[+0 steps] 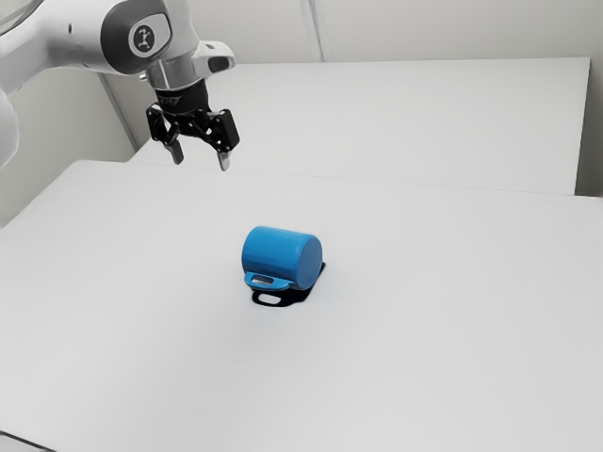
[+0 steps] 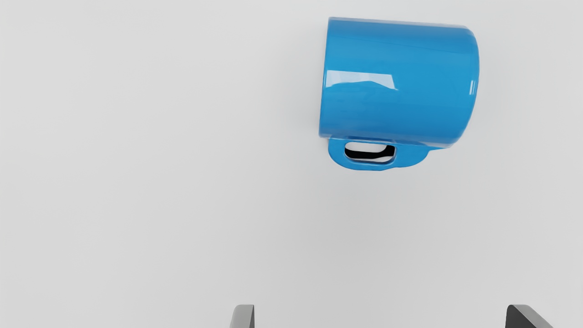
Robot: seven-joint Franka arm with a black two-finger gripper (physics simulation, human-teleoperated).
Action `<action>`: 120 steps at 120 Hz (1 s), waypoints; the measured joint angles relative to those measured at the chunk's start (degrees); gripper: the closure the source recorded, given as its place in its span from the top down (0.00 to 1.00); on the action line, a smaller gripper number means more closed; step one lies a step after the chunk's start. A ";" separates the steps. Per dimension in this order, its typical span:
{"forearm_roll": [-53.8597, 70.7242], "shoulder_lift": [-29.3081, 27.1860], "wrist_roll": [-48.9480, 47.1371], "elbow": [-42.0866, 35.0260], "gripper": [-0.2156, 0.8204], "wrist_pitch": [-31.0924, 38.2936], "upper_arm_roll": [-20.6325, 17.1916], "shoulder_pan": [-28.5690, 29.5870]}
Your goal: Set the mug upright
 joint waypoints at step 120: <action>-18.42 -1.62 9.00 -17.22 0.79 13.94 0.41 9.80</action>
